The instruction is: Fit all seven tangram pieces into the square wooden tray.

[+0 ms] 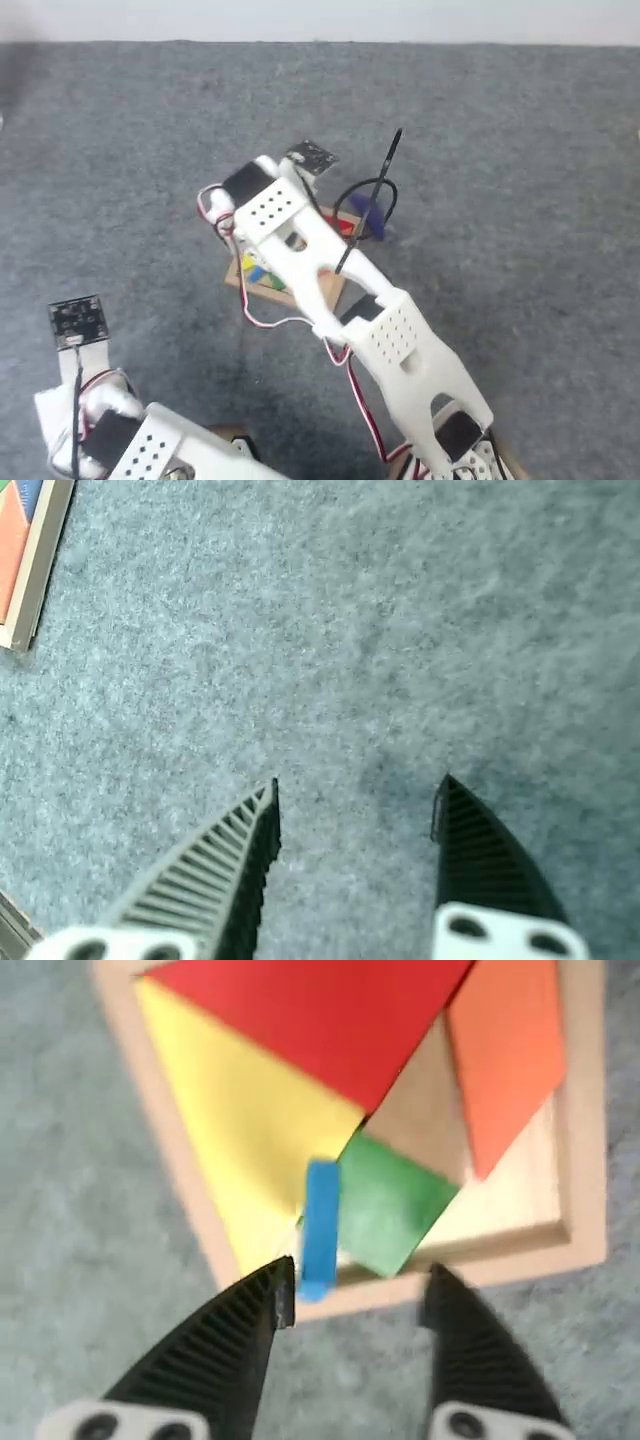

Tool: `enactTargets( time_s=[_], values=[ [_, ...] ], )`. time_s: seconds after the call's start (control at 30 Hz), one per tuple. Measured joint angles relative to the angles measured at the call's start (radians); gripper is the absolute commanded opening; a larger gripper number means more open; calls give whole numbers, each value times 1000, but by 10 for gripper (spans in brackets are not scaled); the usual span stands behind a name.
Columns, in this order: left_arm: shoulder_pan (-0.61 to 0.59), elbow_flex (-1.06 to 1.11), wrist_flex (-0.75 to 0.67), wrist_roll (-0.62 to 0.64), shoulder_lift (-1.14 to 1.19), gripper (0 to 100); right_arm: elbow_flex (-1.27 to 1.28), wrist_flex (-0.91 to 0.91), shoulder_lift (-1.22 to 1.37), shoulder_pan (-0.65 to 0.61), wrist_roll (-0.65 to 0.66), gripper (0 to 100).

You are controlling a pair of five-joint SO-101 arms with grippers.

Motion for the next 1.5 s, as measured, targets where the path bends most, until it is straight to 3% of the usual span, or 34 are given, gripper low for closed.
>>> enactTargets(
  time_s=[0.43, 0.87, 1.2, 1.5],
  values=[
    [0, 0, 0, 0, 0, 240, 0, -57, 9, 23, -2, 213],
    [0, 0, 9, 0, 0, 240, 0, -236, 21, 21, -2, 212],
    [0, 0, 9, 0, 0, 240, 0, -244, 21, 21, -2, 210],
    [0, 0, 9, 0, 0, 240, -44, -204, 21, -97, -2, 212]
  ],
)
